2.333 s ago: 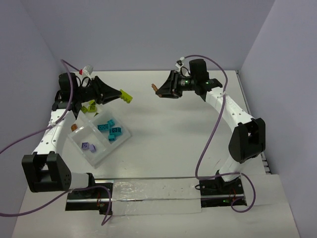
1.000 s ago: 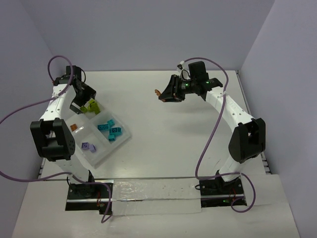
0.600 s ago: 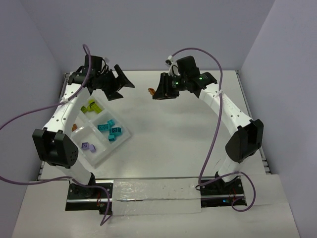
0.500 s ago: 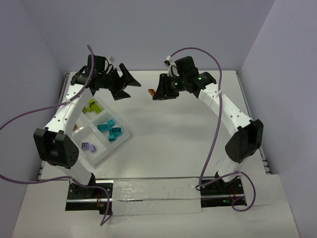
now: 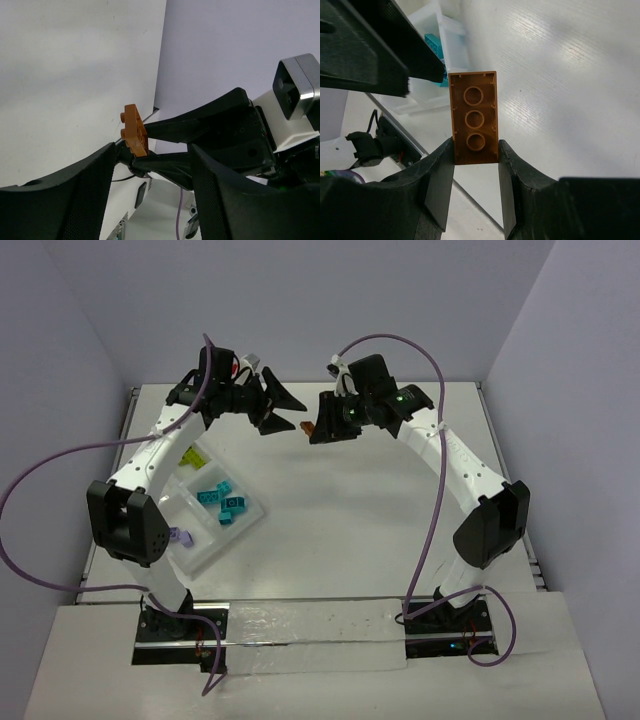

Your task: Sort the legos into containers by color

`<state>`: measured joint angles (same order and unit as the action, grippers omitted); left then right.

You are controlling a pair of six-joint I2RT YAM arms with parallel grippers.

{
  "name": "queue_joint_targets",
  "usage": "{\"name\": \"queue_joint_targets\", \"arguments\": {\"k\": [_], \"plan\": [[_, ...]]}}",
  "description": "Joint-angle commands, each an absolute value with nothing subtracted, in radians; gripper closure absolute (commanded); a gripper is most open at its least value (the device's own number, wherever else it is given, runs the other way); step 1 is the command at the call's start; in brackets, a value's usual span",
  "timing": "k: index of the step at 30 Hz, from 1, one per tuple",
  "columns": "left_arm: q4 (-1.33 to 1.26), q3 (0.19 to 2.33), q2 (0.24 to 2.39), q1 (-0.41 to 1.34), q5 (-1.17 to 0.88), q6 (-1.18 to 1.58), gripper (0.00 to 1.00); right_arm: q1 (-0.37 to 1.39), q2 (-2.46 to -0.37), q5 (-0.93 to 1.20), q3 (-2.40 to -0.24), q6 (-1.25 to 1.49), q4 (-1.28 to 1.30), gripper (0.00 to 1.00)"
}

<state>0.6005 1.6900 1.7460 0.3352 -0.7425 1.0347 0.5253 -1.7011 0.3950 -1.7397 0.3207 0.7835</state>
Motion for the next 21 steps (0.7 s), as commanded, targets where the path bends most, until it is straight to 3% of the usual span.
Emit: {"name": "queue_joint_targets", "arguments": {"k": [1, 16, 19, 21], "plan": [[0.530, 1.702, 1.762, 0.342, -0.766, 1.069, 0.35, 0.532, -1.707, 0.392, -1.793, 0.305, 0.785, 1.00], [0.586, 1.731, 1.833, 0.377, -0.771, 1.014, 0.48, 0.532, -1.718, 0.414, -1.802, 0.298, 0.785, 1.00], [0.581, 1.734, 1.839, 0.385, -0.769, 1.013, 0.57, 0.532, -1.718, 0.417, -1.802, 0.296, 0.790, 1.00], [0.587, 1.736, 1.839, 0.390, -0.766, 1.009, 0.70, 0.532, -1.717, 0.415, -1.799, 0.295, 0.789, 1.00]]}}
